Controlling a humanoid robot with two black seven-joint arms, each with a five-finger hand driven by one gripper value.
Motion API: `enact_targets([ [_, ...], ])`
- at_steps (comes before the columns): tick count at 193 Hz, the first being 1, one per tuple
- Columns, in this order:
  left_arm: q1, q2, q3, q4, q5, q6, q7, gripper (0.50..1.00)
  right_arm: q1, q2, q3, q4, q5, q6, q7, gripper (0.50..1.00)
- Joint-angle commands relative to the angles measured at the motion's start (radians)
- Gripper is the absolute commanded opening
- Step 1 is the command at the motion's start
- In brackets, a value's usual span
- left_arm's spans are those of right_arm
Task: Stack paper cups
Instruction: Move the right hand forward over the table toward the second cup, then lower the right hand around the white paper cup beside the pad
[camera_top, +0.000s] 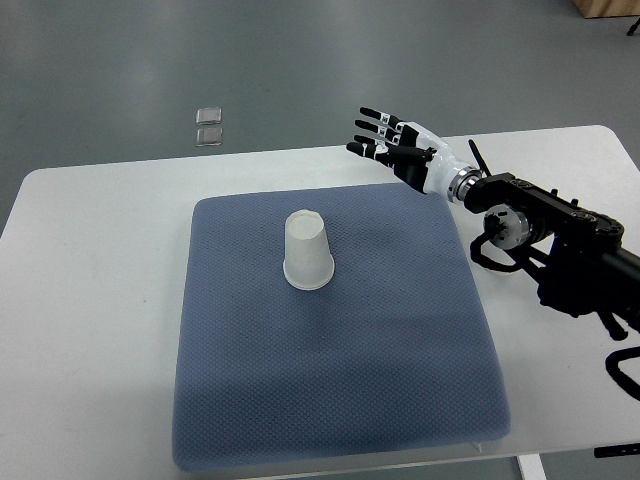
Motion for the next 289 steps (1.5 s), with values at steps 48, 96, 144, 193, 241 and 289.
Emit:
enact_targets([
  [48, -0.001, 0.000, 0.000, -0.003, 0.000, 0.000, 0.000, 1.000, 0.384, -0.213, -0.684, 0.157, -0.097, 0.075, -0.136, 0.926],
  [96, -0.001, 0.000, 0.000, -0.005, 0.002, 0.000, 0.000, 1.000, 0.726, -0.307, -1.058, 0.384, -0.226, 0.187, -0.188, 0.928],
  [144, -0.001, 0.000, 0.000, -0.005, 0.002, -0.002, 0.000, 1.000, 1.107, -0.305, -1.302, 0.620, -0.234, 0.345, -0.195, 0.926],
  [193, -0.001, 0.000, 0.000, -0.003, 0.002, -0.002, -0.001, 1.000, 1.294, -0.290, -1.367, 0.703, -0.234, 0.356, -0.195, 0.928],
  [241, -0.001, 0.000, 0.000, -0.005, 0.002, -0.002, 0.000, 1.000, 1.338, -0.290, -1.426, 0.748, -0.243, 0.356, -0.197, 0.928],
  [289, -0.002, 0.000, 0.000, -0.003, 0.002, -0.002, 0.000, 1.000, 1.299, -0.293, -1.452, 0.736, -0.243, 0.336, -0.197, 0.928],
])
